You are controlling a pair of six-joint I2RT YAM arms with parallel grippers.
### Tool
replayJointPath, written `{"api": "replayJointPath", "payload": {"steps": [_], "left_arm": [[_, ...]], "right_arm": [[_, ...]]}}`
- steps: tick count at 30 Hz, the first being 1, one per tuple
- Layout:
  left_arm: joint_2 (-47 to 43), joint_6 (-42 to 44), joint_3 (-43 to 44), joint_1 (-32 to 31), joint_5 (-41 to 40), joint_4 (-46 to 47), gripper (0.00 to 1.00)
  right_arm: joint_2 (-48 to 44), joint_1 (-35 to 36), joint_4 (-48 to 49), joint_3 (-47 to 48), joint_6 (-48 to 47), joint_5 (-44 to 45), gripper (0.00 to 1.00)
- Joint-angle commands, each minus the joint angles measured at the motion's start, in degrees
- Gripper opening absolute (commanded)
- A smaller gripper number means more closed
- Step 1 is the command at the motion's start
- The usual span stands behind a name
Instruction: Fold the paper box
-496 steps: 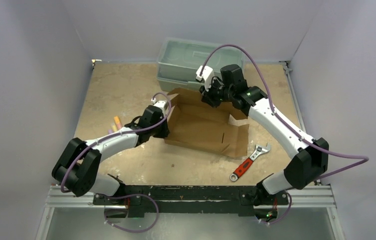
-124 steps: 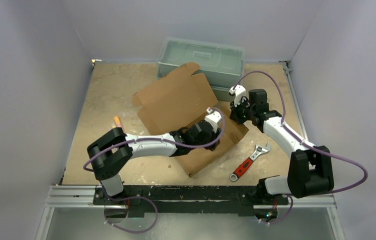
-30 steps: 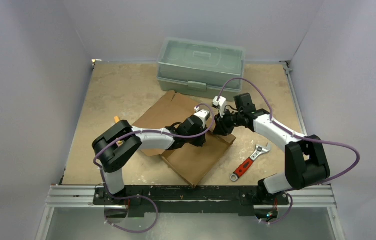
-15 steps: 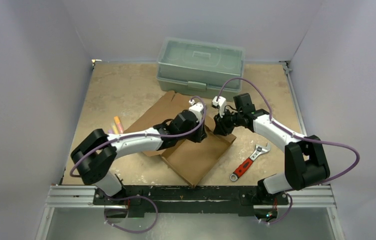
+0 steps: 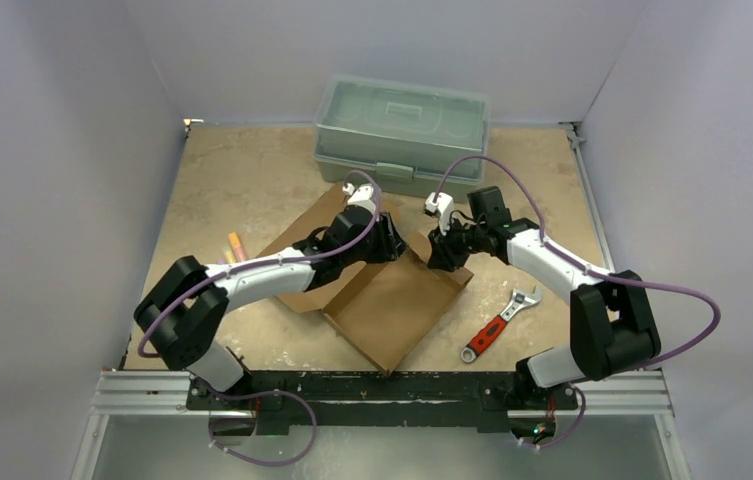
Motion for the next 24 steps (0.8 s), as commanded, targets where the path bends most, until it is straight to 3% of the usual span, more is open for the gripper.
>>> {"api": "replayJointPath", "payload": {"steps": [1,16,24], "left_arm": [[3.1,-8.1,1.1,0.0,-0.8,5.7,0.43],[9.7,-13.5,3.3,0.6,-6.4,10.6,0.40],[12.5,-15.5,4.6,0.9,-5.2,12.7,0.35]], "right_arm": [[-0.9,0.3,0.1,1.2,0.1,-0.2,0.33],[-0.9,0.3,0.0,1.2,0.1,-0.9,0.33],[-0.9,0.3,-0.2,1.2,0.0,-1.0,0.33]]}}
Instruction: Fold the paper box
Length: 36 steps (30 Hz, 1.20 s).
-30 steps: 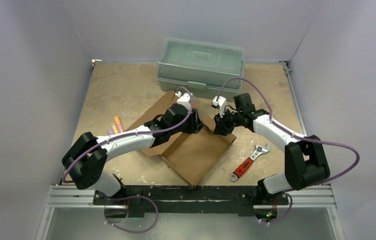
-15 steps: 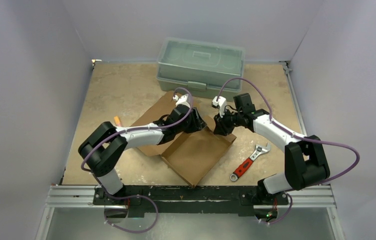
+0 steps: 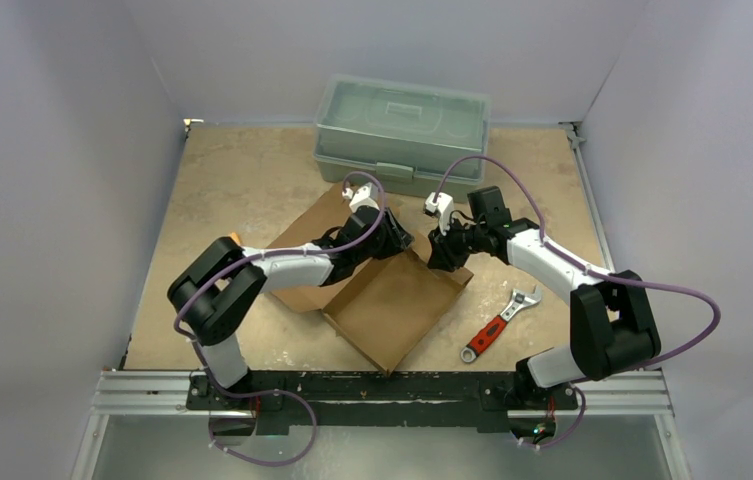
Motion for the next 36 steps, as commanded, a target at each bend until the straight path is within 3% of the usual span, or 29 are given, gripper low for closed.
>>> {"api": "replayJointPath", "payload": {"steps": [1,23,34,36], "left_arm": [[1.3,-2.0,2.4,0.5,-0.6,3.2,0.34],[2.7,-2.5,1.0,1.7,0.6,5.3,0.00],[2.5,-1.3,0.2,2.0,2.6,5.6,0.00],[2.6,-1.3,0.2,2.0,2.8,5.9,0.00]], "right_arm": [[-0.9,0.3,-0.2,1.2,-0.1,-1.0,0.33],[-1.5,0.3,-1.1,1.4,-1.3,-1.6,0.37],[-3.8,-4.7,-1.6,2.8,1.7,-7.6,0.66],[-3.7,-6.5,-1.1,2.8,3.3,-7.3,0.78]]}}
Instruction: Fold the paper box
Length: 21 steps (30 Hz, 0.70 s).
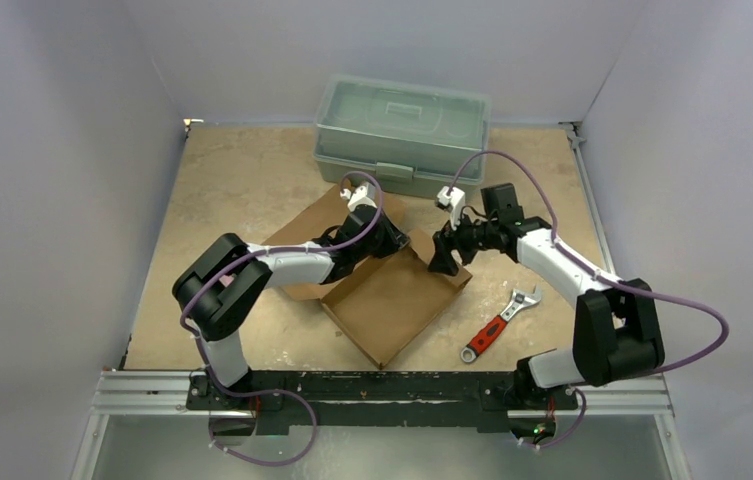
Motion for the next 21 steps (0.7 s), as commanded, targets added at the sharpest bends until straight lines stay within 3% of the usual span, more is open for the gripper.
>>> {"api": "replayJointPath", "payload": {"steps": [1,4,21], "left_arm": [[0.0,1.1,0.0,0.5,1.2,3.7,0.00],[0.2,1.1,0.0,0.5,1.6,4.0,0.00],[0.1,1.2,-0.4,0.6,3.1,5.3,0.01]], "right_arm": [[-1.7,-3.8,1.3,2.4,3.7,-2.0,0.84],[-0.2,-4.7,0.8,2.2,4.1,1.3,0.99],[8.9,-4.6,-3.3,4.6,4.3,0.1,0.99]]}}
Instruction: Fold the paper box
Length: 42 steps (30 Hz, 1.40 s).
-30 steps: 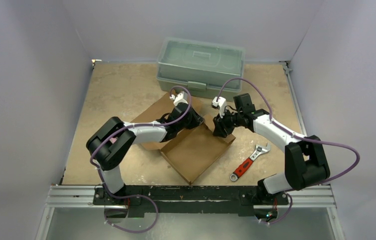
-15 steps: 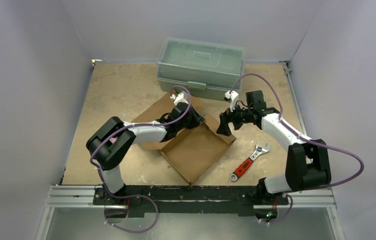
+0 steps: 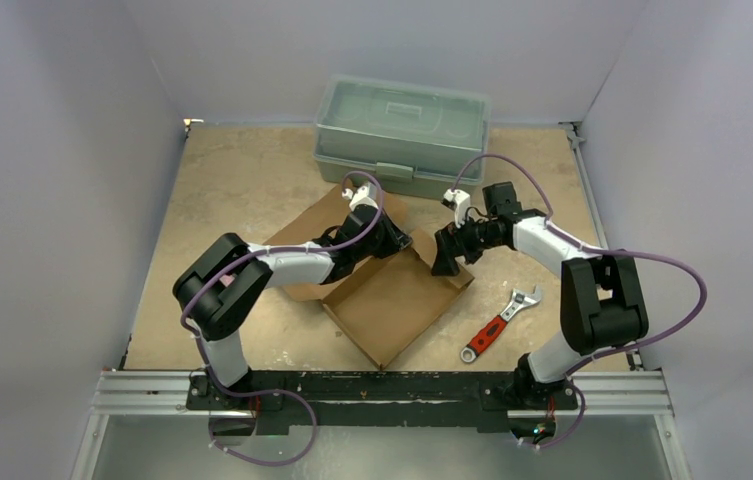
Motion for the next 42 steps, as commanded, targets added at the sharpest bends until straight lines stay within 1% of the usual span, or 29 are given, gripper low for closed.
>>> {"api": "replayJointPath", "payload": {"steps": [1,2,4,8,14,19,21,23,26,27,28,31,36,38,40,42], "left_arm": [[0.0,1.2,-0.2,0.7,1.7,4.3,0.04],[0.0,1.2,-0.4,0.8,2.3,4.4,0.07],[-0.1,1.4,-0.7,1.0,3.4,5.2,0.13],[-0.7,1.9,-2.4,1.6,5.7,7.6,0.21],[-3.7,4.8,-4.7,2.0,6.5,7.7,0.24],[-8.5,9.0,-6.7,1.9,5.1,2.6,0.22],[-9.9,9.9,-6.7,1.5,4.9,-0.7,0.20],[-10.0,11.0,-5.5,0.7,4.2,-6.1,0.17],[-8.9,11.6,-4.2,-1.5,2.9,-10.2,0.14],[-8.3,11.8,-3.8,-2.2,2.3,-11.0,0.13],[-7.7,11.8,-3.4,-2.9,1.9,-11.6,0.12],[-4.9,12.0,-2.0,-4.2,1.8,-12.8,0.11],[-2.0,12.8,0.5,-4.6,1.0,-14.1,0.10],[-1.4,13.3,1.2,-4.7,0.2,-14.8,0.09],[-0.4,14.0,2.2,-4.5,-0.1,-15.6,0.09],[0.6,14.3,2.8,-4.4,-0.1,-16.0,0.09]], "right_arm": [[-0.1,0.5,-0.2,2.0,0.7,0.2,0.99],[0.0,0.7,-0.1,2.0,0.7,0.5,0.99],[0.4,1.0,-0.1,2.0,0.7,0.6,0.96],[0.4,1.3,0.1,2.1,0.8,1.4,0.91],[-0.3,1.4,0.9,1.8,1.1,2.2,0.84],[-1.6,1.4,1.6,1.6,1.1,2.8,0.74],[-2.5,1.5,2.1,1.3,1.1,3.0,0.70],[-3.4,1.6,2.7,1.1,1.1,3.5,0.65],[-5.0,1.9,3.6,0.6,1.1,4.7,0.57],[-5.5,2.0,3.9,0.4,1.1,5.2,0.51],[-6.1,2.0,4.2,0.3,1.0,5.7,0.48],[-7.6,2.2,5.0,-0.2,1.0,6.3,0.40],[-9.4,2.7,5.5,-0.8,0.7,6.6,0.29],[-9.6,2.8,5.7,-0.9,0.8,6.7,0.27],[-9.3,2.9,5.5,-0.8,0.8,6.6,0.28],[-8.9,2.9,5.0,-0.5,0.7,5.6,0.34]]}}
